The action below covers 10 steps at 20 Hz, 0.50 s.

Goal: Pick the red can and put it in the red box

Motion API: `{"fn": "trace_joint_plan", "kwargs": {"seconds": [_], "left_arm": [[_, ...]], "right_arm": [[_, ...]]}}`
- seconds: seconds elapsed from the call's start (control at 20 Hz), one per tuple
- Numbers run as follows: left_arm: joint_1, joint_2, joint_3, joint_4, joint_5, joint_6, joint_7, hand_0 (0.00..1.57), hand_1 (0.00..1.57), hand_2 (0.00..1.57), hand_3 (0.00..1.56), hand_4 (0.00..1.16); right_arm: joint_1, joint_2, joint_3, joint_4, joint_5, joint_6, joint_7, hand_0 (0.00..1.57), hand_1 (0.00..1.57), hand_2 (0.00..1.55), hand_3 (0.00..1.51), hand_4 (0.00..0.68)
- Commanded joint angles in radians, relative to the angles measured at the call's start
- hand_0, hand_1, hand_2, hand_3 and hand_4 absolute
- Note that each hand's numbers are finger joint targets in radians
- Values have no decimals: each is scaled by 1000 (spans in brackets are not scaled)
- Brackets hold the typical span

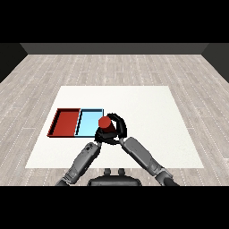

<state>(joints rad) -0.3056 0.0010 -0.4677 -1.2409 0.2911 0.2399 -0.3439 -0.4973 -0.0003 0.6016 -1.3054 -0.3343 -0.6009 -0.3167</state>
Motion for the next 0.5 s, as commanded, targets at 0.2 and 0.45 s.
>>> {"fn": "trace_joint_plan", "kwargs": {"seconds": [0.2,0.45], "left_arm": [[-32,-1,38,8,-34,15,30,0,0,0,0,217],[-38,0,15,3,-5,253,66,742,742,887,707,824]], "right_arm": [[-9,0,76,41,-75,-32,-62,1487,1487,1457,1372,646],[-41,0,88,66,-59,-56,-48,1473,1473,1450,1365,626]]}}
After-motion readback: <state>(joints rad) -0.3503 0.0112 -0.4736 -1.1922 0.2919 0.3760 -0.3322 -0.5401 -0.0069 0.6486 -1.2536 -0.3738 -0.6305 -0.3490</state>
